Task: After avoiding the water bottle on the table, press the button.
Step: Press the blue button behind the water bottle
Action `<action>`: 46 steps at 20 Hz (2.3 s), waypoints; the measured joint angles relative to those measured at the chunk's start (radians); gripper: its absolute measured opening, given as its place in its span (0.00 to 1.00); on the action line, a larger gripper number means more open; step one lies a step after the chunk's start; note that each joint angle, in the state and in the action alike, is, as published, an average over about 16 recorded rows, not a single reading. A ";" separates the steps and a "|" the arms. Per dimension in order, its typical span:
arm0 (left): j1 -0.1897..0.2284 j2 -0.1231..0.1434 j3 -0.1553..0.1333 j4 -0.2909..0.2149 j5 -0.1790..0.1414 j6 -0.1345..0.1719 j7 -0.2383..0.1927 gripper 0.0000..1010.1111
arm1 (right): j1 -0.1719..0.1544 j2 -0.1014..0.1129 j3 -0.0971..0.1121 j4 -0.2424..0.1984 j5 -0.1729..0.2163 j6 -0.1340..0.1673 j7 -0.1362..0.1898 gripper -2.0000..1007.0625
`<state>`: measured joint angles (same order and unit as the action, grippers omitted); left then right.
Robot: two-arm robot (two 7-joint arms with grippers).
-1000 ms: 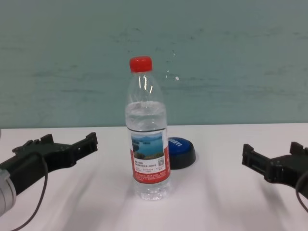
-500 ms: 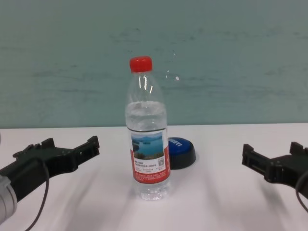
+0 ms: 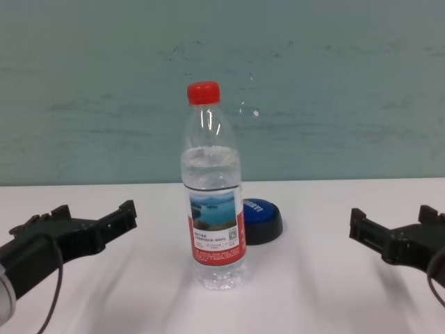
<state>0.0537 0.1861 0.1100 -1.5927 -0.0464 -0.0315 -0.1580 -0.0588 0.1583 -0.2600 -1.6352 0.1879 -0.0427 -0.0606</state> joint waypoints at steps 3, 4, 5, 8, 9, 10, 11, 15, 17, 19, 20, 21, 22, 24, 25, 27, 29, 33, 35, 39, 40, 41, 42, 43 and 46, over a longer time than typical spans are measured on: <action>0.005 -0.002 -0.003 -0.005 0.000 0.000 0.002 0.99 | 0.000 0.000 0.000 0.000 0.000 0.000 0.000 1.00; 0.007 -0.002 -0.003 -0.006 0.000 0.001 0.002 0.99 | 0.000 0.000 0.000 0.000 0.000 0.000 0.000 1.00; 0.008 -0.003 -0.004 -0.008 -0.001 0.001 0.002 0.99 | 0.000 0.000 0.000 0.000 0.000 0.000 0.000 1.00; 0.011 -0.004 -0.005 -0.011 -0.001 0.001 0.003 0.99 | 0.000 0.000 0.000 0.000 0.000 0.000 0.000 1.00; 0.012 -0.005 -0.005 -0.011 -0.001 0.001 0.003 0.99 | 0.000 0.000 0.000 0.000 0.000 0.000 0.000 1.00; 0.013 -0.005 -0.005 -0.012 0.000 0.001 0.003 0.99 | 0.000 0.000 0.000 0.000 0.000 0.000 0.000 1.00; 0.013 -0.006 -0.005 -0.012 0.000 0.002 0.003 0.99 | 0.000 0.000 0.000 0.000 0.000 0.000 0.000 1.00; 0.015 -0.009 -0.005 -0.011 0.000 0.002 0.004 0.99 | 0.000 0.000 0.000 0.000 0.000 0.000 0.000 1.00; 0.015 -0.011 -0.005 -0.010 0.000 0.002 0.005 0.99 | 0.000 0.000 0.000 0.000 0.000 0.000 0.000 1.00; 0.015 -0.012 -0.004 -0.008 0.001 0.002 0.006 0.99 | 0.000 0.000 0.000 0.000 0.000 0.000 0.000 1.00; 0.015 -0.013 -0.004 -0.007 0.001 0.002 0.006 0.99 | 0.000 0.000 0.000 0.000 0.000 0.000 0.000 1.00; 0.014 -0.014 -0.004 -0.006 0.001 0.003 0.006 0.99 | 0.000 0.000 0.000 0.000 0.000 0.000 0.000 1.00; 0.014 -0.014 -0.004 -0.005 0.001 0.003 0.007 0.99 | 0.000 0.000 0.000 0.000 0.000 0.000 0.000 1.00; 0.014 -0.015 -0.004 -0.003 0.002 0.004 0.008 0.99 | 0.000 0.000 0.000 0.000 0.000 0.000 0.000 1.00; 0.013 -0.016 -0.004 -0.002 0.002 0.004 0.008 0.99 | 0.000 0.000 0.000 0.000 0.000 0.000 0.000 1.00; 0.013 -0.016 -0.004 -0.001 0.003 0.005 0.009 0.99 | 0.000 0.000 0.000 0.000 0.000 0.000 0.000 1.00; 0.013 -0.017 -0.004 0.000 0.003 0.006 0.009 0.99 | 0.000 0.000 0.000 0.000 0.000 0.000 0.000 1.00; 0.012 -0.017 -0.004 0.001 0.004 0.007 0.009 0.99 | 0.000 -0.001 0.001 0.000 0.000 0.000 0.001 1.00; 0.012 -0.017 -0.004 0.001 0.004 0.008 0.009 0.99 | 0.000 -0.002 0.002 0.000 0.001 0.000 0.003 1.00; 0.012 -0.017 -0.004 0.001 0.004 0.008 0.009 0.99 | -0.001 -0.005 0.006 0.000 0.002 0.000 0.012 1.00; 0.012 -0.017 -0.004 0.002 0.004 0.008 0.009 0.99 | -0.001 -0.006 0.008 0.001 0.002 0.000 0.015 1.00; 0.012 -0.016 -0.004 0.002 0.004 0.007 0.009 0.99 | -0.001 -0.007 0.010 0.001 0.001 0.000 0.018 1.00; 0.012 -0.016 -0.004 0.002 0.004 0.007 0.009 0.99 | -0.001 -0.009 0.011 0.001 0.001 0.000 0.021 1.00; 0.012 -0.016 -0.004 0.002 0.004 0.007 0.008 0.99 | -0.001 -0.010 0.013 0.002 0.001 0.000 0.025 1.00; 0.012 -0.016 -0.004 0.002 0.004 0.007 0.008 0.99 | 0.000 -0.015 0.020 0.004 -0.002 0.001 0.037 1.00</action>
<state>0.0655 0.1698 0.1058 -1.5911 -0.0428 -0.0247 -0.1498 -0.0590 0.1429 -0.2402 -1.6313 0.1862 -0.0414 -0.0239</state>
